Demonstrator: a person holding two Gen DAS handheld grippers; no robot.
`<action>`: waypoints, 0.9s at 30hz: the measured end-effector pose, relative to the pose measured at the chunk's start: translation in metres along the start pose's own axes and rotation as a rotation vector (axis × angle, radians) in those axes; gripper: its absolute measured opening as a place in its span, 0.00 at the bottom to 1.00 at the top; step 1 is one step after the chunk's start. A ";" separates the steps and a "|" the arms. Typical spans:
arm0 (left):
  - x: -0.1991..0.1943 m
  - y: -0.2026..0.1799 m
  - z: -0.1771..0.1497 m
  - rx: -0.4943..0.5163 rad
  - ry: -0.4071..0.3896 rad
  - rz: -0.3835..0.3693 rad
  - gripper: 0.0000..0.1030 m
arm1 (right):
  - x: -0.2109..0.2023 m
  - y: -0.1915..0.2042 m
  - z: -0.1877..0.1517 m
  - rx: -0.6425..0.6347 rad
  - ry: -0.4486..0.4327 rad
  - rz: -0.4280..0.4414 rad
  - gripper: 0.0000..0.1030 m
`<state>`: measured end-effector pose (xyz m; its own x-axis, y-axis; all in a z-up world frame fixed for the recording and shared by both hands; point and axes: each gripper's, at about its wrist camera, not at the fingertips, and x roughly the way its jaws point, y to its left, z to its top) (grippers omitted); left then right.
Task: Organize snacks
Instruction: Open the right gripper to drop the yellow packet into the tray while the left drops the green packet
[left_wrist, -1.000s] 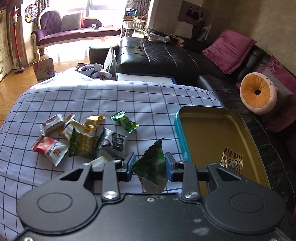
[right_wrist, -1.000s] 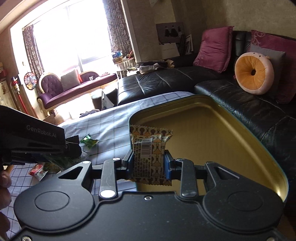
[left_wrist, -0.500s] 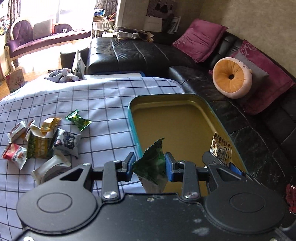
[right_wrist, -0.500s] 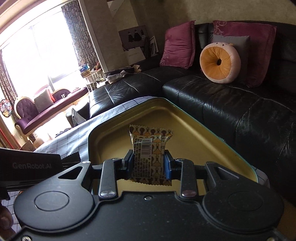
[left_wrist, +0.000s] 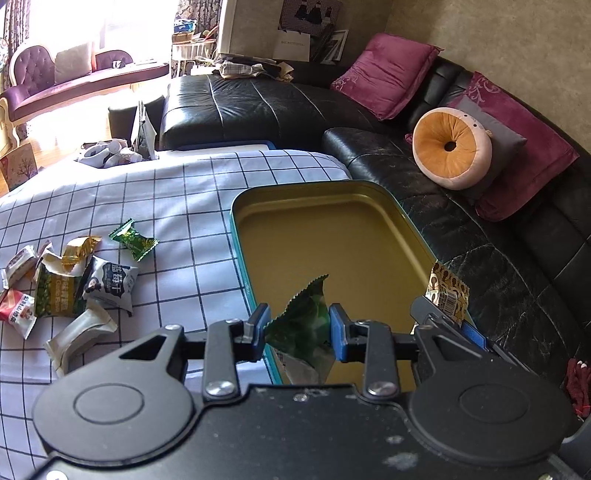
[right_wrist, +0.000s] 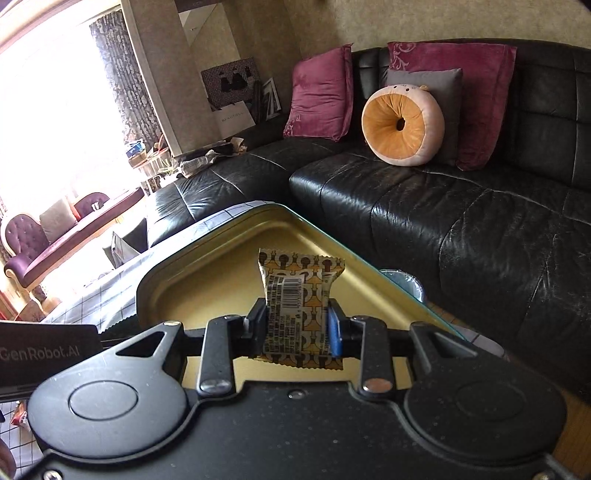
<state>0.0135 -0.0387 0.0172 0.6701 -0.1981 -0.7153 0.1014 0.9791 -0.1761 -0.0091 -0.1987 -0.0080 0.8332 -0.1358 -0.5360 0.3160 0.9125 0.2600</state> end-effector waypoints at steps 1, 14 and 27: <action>0.001 -0.001 0.000 0.005 0.001 0.003 0.33 | 0.000 0.000 0.000 0.000 0.005 0.003 0.41; 0.005 -0.006 -0.003 0.030 -0.010 0.005 0.34 | 0.000 -0.006 0.003 0.012 0.011 0.023 0.45; 0.007 -0.007 -0.002 0.025 0.003 0.016 0.34 | 0.002 -0.008 0.007 0.022 0.023 0.019 0.45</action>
<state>0.0159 -0.0468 0.0121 0.6695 -0.1820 -0.7202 0.1091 0.9831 -0.1470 -0.0069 -0.2086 -0.0053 0.8286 -0.1099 -0.5489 0.3107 0.9059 0.2877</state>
